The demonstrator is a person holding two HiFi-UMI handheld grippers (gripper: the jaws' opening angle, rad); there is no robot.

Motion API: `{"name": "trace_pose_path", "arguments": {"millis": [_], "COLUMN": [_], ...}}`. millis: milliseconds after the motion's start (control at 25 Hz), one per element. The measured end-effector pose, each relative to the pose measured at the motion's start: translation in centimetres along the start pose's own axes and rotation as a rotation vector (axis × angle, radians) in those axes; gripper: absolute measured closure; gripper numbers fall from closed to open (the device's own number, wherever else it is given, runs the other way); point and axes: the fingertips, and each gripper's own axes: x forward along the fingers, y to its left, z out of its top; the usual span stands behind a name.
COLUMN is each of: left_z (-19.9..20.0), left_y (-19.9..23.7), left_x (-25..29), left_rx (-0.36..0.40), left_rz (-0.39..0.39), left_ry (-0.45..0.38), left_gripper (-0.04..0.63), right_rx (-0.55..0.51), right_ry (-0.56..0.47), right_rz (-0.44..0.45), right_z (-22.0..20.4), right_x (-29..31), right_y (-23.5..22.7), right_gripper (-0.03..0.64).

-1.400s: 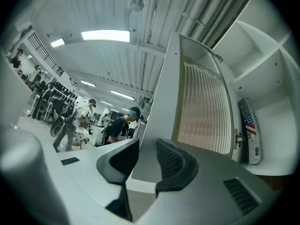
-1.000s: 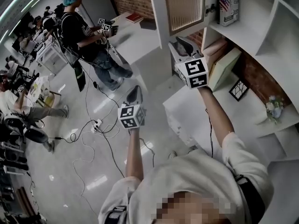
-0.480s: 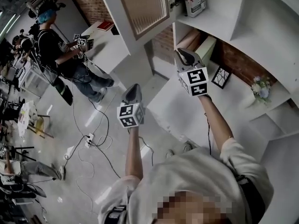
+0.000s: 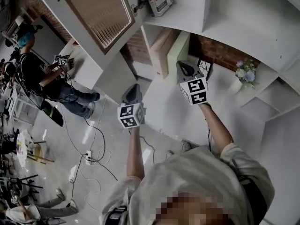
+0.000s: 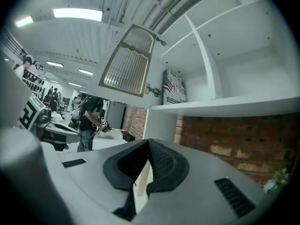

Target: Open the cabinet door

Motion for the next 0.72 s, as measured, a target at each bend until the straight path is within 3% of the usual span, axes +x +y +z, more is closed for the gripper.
{"name": "trace_pose_path", "arguments": {"millis": [200, 720], "left_z": [-0.3, -1.5], "left_y": [-2.7, -6.6], "left_x": [3.1, 6.0], "left_rx": [-0.005, 0.001], "left_rz": [-0.069, -0.139], "left_ry": [0.031, 0.043], "left_gripper": [0.569, 0.569], "right_rx": [0.034, 0.096], "right_ry": [0.051, 0.141], "right_rz": [-0.046, -0.110], "right_z": [-3.2, -10.0], "right_x": [-1.6, -6.8], "right_y": [-3.1, -6.3], "right_gripper": [0.601, 0.603]}}
